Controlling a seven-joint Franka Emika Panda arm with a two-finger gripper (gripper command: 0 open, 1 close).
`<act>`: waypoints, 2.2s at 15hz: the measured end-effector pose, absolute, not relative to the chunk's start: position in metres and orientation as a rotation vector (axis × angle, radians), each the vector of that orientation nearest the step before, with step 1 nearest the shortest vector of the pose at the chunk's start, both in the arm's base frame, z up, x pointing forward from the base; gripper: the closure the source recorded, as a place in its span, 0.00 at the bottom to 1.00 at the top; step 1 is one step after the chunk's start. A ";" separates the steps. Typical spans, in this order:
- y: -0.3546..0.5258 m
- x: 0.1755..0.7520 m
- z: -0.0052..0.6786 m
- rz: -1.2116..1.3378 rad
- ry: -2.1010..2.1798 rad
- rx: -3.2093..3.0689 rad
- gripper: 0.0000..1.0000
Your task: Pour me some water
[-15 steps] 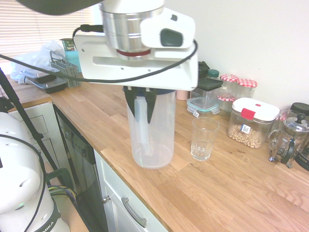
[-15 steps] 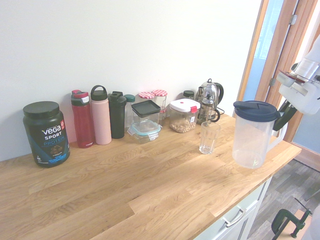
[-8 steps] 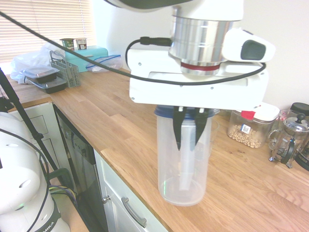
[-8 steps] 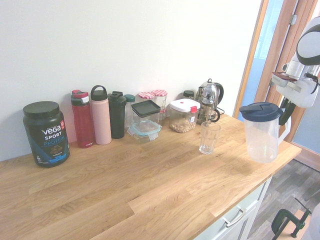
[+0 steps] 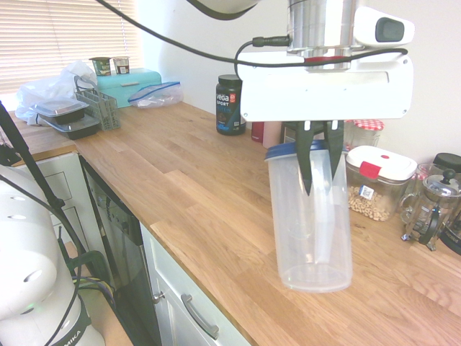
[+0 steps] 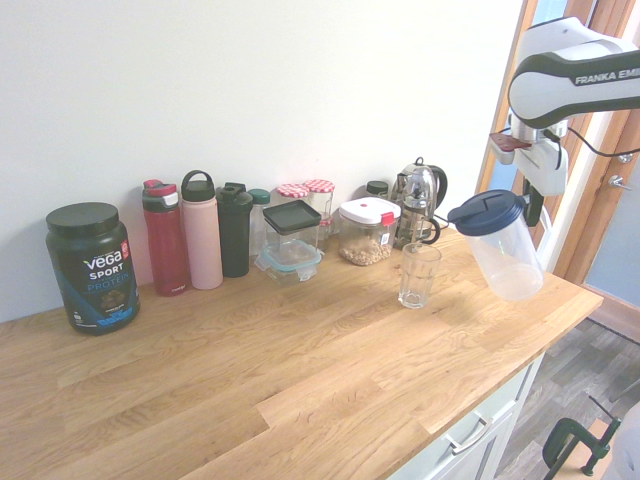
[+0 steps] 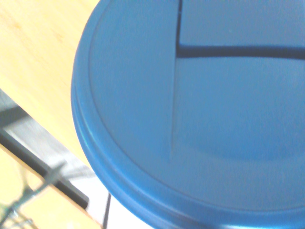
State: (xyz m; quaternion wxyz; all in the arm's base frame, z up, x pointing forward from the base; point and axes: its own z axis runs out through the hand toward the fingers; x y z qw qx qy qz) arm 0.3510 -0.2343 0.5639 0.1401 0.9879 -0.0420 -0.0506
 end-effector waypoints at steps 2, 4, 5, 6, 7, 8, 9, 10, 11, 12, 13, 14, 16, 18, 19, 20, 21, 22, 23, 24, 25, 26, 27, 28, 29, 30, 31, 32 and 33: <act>-0.233 0.366 0.559 -0.202 -0.129 2.781 1.00; -0.226 0.383 0.553 -0.243 -0.125 2.726 1.00; -0.223 0.390 0.553 -0.258 -0.119 2.705 1.00; -0.222 0.395 0.555 -0.278 -0.114 2.685 1.00; -0.222 0.397 0.558 -0.298 -0.110 2.660 1.00; -0.222 0.398 0.561 -0.314 -0.107 2.637 1.00; -0.222 0.398 0.564 -0.326 -0.105 2.619 1.00; -0.220 0.399 0.566 -0.335 -0.099 2.608 1.00; -0.217 0.401 0.566 -0.337 -0.089 2.601 1.00; -0.212 0.404 0.565 -0.338 -0.077 2.596 1.00; -0.207 0.408 0.562 -0.342 -0.067 2.591 1.00; -0.203 0.413 0.559 -0.348 -0.059 2.583 1.00; -0.197 0.421 0.551 -0.368 -0.044 2.549 1.00; -0.196 0.424 0.547 -0.380 -0.047 2.533 1.00; -0.194 0.424 0.546 -0.380 -0.050 2.531 1.00; -0.191 0.426 0.546 -0.379 -0.049 2.528 1.00; -0.187 0.428 0.543 -0.379 -0.046 2.526 1.00; -0.183 0.431 0.540 -0.380 -0.047 2.522 1.00; -0.180 0.434 0.536 -0.385 -0.048 2.519 1.00; -0.178 0.437 0.532 -0.391 -0.051 2.516 1.00; -0.177 0.438 0.529 -0.395 -0.053 2.515 1.00; -0.177 0.439 0.528 -0.395 -0.053 2.515 1.00; -0.176 0.439 0.528 -0.395 -0.052 2.514 1.00; -0.175 0.439 0.528 -0.395 -0.050 2.515 1.00; -0.175 0.439 0.528 -0.395 -0.051 2.516 1.00; -0.176 0.438 0.528 -0.395 -0.052 2.516 1.00; -0.176 0.437 0.529 -0.392 -0.054 2.518 1.00; -0.177 0.434 0.530 -0.382 -0.058 2.525 1.00; -0.179 0.429 0.533 -0.356 -0.070 2.547 1.00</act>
